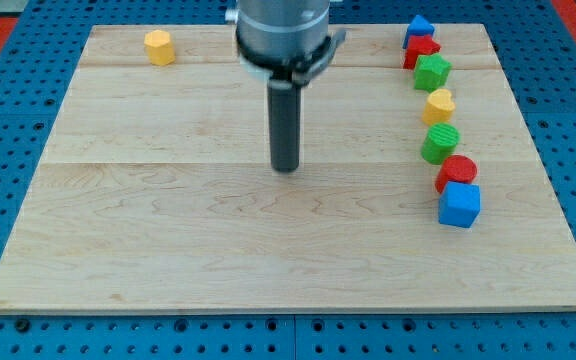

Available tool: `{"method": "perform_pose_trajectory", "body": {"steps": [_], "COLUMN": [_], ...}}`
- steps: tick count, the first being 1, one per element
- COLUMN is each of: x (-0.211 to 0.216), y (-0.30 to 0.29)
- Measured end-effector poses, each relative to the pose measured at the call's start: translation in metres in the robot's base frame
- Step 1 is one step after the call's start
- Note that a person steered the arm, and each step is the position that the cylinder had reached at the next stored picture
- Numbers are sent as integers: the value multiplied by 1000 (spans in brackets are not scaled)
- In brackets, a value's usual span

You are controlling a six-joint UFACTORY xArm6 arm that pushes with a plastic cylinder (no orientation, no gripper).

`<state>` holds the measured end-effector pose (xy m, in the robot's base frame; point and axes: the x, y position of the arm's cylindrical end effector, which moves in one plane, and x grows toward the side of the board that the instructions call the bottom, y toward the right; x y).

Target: Nudge the blue cube left a bit

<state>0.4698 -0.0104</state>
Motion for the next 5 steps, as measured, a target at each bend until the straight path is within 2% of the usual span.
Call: {"method": "perform_pose_trajectory", "body": {"steps": [1, 2, 3, 4, 5], "x": [56, 88, 110, 108, 78], "y": [3, 81, 182, 231, 231]}}
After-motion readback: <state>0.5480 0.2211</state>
